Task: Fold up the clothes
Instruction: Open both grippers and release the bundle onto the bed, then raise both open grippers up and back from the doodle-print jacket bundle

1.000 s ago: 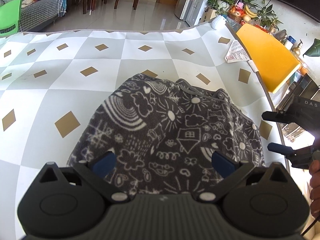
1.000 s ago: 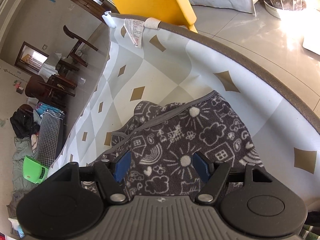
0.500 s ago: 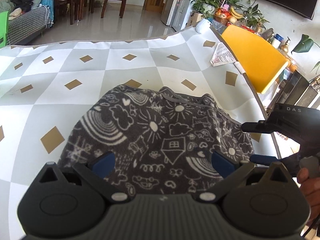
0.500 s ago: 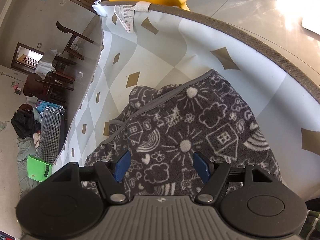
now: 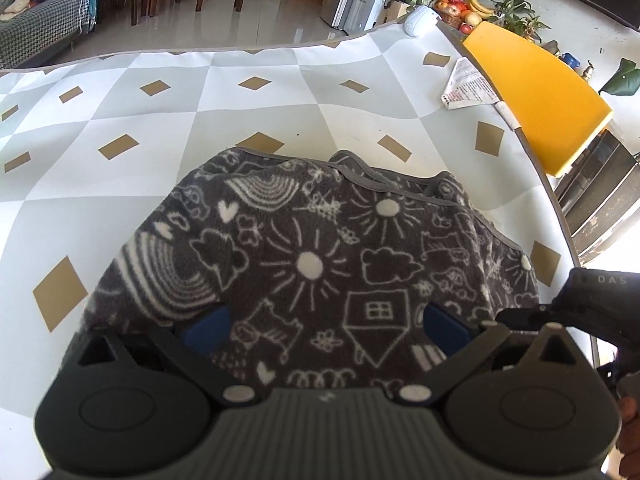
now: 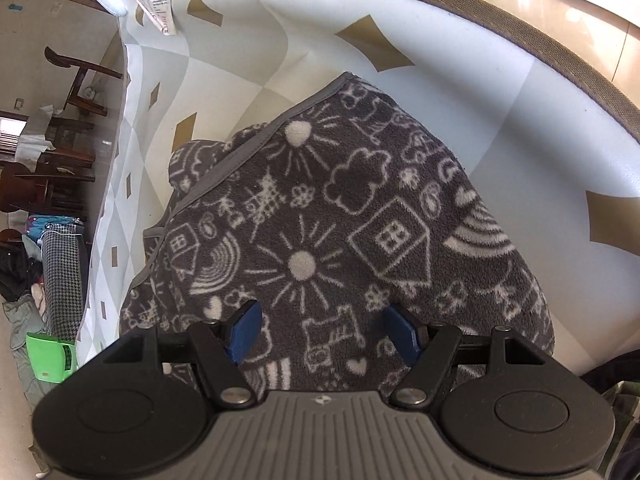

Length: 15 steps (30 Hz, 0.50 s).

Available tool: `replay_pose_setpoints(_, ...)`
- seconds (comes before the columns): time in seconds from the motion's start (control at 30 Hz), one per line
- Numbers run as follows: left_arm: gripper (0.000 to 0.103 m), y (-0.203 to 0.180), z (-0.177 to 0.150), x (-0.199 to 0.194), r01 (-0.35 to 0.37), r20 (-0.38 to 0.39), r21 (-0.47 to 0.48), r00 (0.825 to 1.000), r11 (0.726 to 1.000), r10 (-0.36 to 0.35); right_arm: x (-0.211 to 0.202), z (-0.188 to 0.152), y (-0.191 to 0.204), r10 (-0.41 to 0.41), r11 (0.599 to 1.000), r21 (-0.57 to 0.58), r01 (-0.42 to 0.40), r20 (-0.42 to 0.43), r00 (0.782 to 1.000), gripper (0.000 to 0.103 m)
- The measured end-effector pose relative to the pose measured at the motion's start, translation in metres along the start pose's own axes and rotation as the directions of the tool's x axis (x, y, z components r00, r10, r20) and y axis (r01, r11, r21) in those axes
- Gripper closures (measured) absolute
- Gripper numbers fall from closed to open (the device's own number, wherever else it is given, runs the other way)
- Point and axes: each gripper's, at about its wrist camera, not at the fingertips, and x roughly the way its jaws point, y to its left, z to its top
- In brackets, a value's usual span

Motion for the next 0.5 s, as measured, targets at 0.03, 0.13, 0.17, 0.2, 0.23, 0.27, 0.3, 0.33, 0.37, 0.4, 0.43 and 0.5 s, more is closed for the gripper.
replay_pose_setpoints(0.03, 0.0, 0.0, 0.001, 0.004, -0.005, -0.004, 0.001, 1.0, 1.0, 0.005, 0.002, -0.001, 0.001, -0.008, 1.0, -0.007, 0.008, -0.001, 1.0, 0.034)
replay_pose_setpoints(0.13, 0.0, -0.002, 0.002, 0.013, -0.023, -0.009, 0.025, 1.0, 0.999, 0.023, 0.006, -0.002, 0.005, -0.03, 0.999, -0.028, 0.03, 0.0, 1.0, 0.034)
replay_pose_setpoints(0.17, 0.0, -0.004, 0.003, 0.015, -0.028, -0.009, 0.035, 1.0, 0.999, 0.029, 0.009, -0.002, 0.007, -0.038, 0.999, -0.036, 0.038, 0.001, 0.999, 0.034)
replay_pose_setpoints(0.2, 0.0, -0.005, 0.004, 0.018, -0.033, -0.009, 0.043, 0.999, 0.998, 0.034, 0.01, -0.002, 0.008, -0.044, 0.998, -0.044, 0.044, 0.001, 0.999, 0.034)
replay_pose_setpoints(0.23, 0.0, -0.006, 0.005, 0.02, -0.035, -0.01, 0.045, 0.999, 0.998, 0.035, 0.012, -0.001, 0.009, -0.05, 0.997, -0.052, 0.05, 0.002, 0.999, 0.034)
replay_pose_setpoints(0.27, 0.0, -0.005, 0.006, 0.022, -0.035, -0.01, 0.045, 0.999, 0.998, 0.036, 0.014, 0.0, 0.01, -0.055, 0.997, -0.059, 0.055, 0.002, 0.998, 0.034)
replay_pose_setpoints(0.3, 0.0, -0.005, 0.007, 0.024, -0.034, -0.01, 0.045, 0.999, 0.998, 0.035, 0.015, 0.0, 0.011, -0.059, 0.996, -0.066, 0.059, 0.003, 0.998, 0.034)
replay_pose_setpoints(0.33, 0.0, -0.005, 0.009, 0.025, -0.033, -0.01, 0.048, 0.999, 0.998, 0.034, 0.015, 0.0, 0.011, -0.063, 0.995, -0.074, 0.063, 0.003, 0.998, 0.033)
replay_pose_setpoints(0.37, 0.0, -0.005, 0.01, 0.027, -0.032, -0.01, 0.056, 0.999, 0.998, 0.033, 0.014, 0.0, 0.011, -0.067, 0.994, -0.085, 0.067, 0.005, 0.998, 0.033)
replay_pose_setpoints(0.4, 0.0, -0.004, 0.012, 0.029, -0.032, -0.011, 0.065, 0.999, 0.997, 0.033, 0.015, 0.001, 0.012, -0.071, 0.993, -0.096, 0.072, 0.008, 0.997, 0.033)
replay_pose_setpoints(0.43, 0.0, -0.004, 0.013, 0.03, -0.034, -0.012, 0.074, 0.999, 0.997, 0.035, 0.016, 0.001, 0.012, -0.076, 0.991, -0.106, 0.077, 0.013, 0.997, 0.033)
replay_pose_setpoints(0.5, 0.0, -0.005, 0.016, 0.033, -0.045, -0.013, 0.09, 0.999, 0.995, 0.046, 0.017, 0.003, 0.013, -0.087, 0.989, -0.119, 0.09, 0.031, 0.996, 0.033)
